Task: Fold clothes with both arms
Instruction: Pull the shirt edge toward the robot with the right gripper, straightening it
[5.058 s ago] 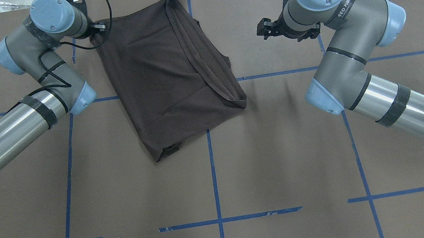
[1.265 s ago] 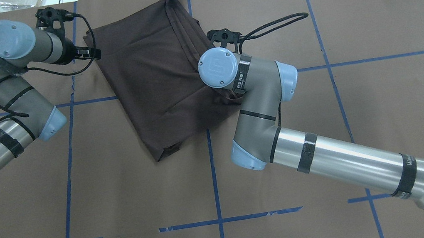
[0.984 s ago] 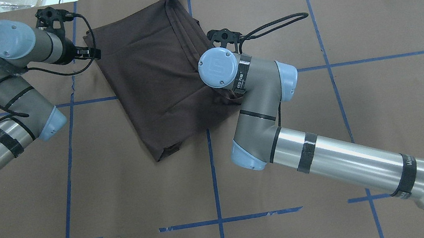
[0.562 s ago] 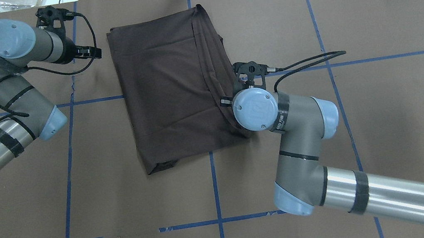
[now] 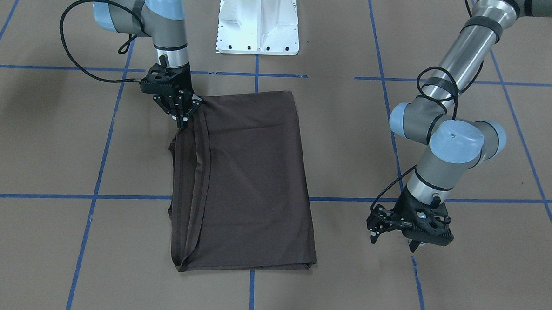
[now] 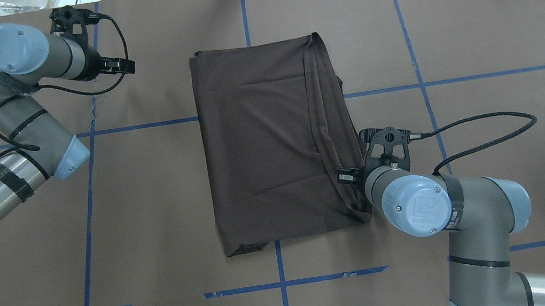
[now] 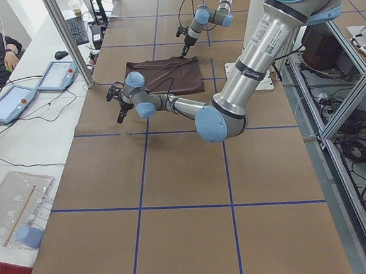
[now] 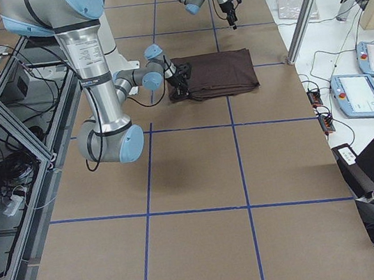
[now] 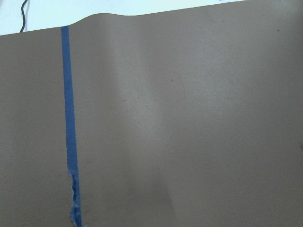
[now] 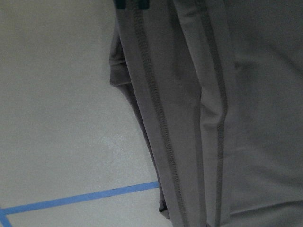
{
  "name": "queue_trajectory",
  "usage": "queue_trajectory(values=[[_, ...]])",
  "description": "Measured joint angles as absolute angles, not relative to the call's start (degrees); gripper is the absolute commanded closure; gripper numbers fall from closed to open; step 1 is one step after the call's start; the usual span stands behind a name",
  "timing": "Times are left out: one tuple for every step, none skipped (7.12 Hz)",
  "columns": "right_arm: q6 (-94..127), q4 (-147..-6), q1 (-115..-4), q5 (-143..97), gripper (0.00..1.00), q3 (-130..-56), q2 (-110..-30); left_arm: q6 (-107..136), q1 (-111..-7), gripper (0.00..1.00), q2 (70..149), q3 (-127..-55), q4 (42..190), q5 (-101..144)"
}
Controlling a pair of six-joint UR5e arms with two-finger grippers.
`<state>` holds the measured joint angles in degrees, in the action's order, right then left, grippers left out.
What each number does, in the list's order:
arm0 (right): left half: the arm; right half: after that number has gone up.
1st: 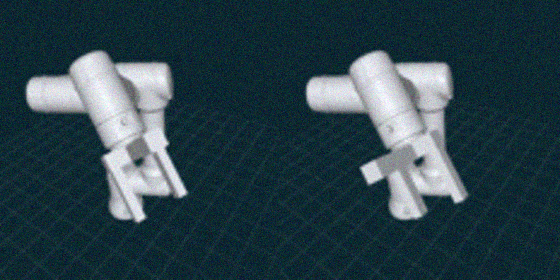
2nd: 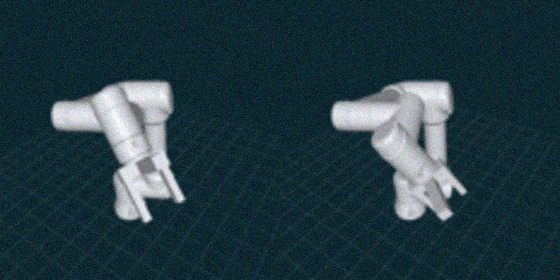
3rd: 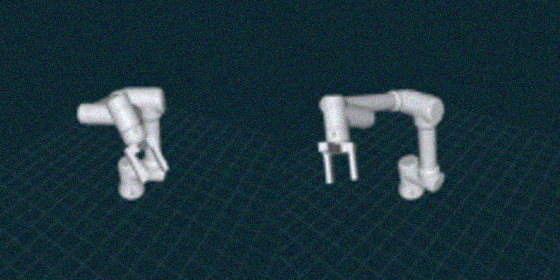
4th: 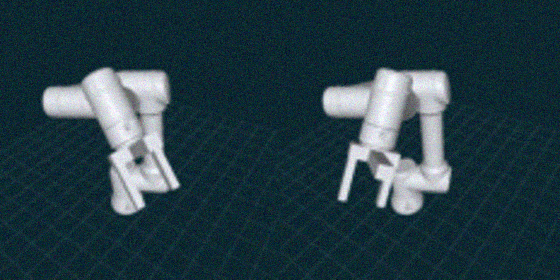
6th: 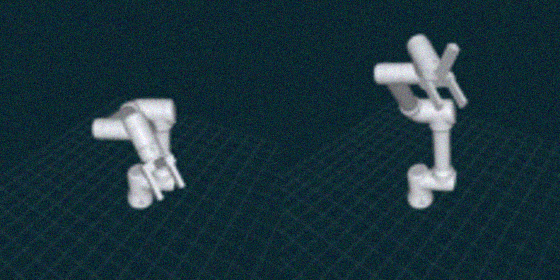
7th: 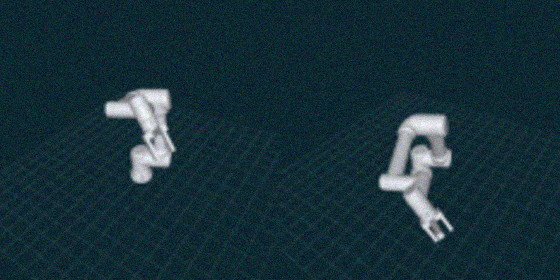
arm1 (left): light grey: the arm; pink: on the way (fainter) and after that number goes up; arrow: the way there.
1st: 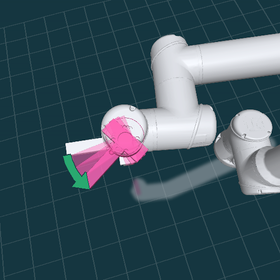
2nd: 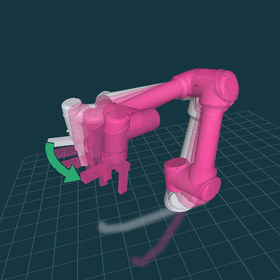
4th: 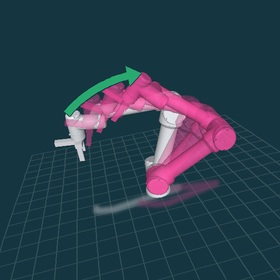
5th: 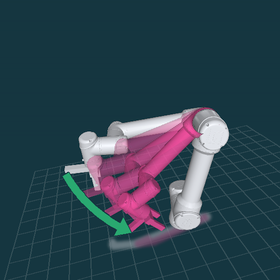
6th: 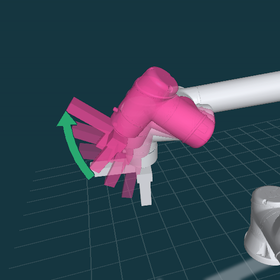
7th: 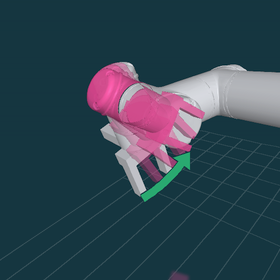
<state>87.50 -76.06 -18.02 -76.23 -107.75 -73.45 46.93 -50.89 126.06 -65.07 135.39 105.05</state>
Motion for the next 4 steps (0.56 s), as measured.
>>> queue_trajectory(values=[[84.7, -76.1, -18.1, -76.6, 0.0, -110.3, -74.3, 46.9, -50.9, 0.0, 126.1, -65.5, 135.3, 105.1], [80.3, -76.1, -17.9, -77.0, 0.0, -113.0, -75.4, 46.9, -50.8, 0.0, 126.1, -65.8, 135.3, 105.1], [76.5, -76.1, -16.8, -77.1, 0.09, -114.4, -76.2, 46.9, -50.9, 0.0, 126.1, -66.0, 135.2, 105.1], [73.6, -76.2, -14.7, -76.3, 0.31, -114.7, -76.4, 46.9, -50.8, 0.0, 126.1, -66.1, 135.2, 105.1]])
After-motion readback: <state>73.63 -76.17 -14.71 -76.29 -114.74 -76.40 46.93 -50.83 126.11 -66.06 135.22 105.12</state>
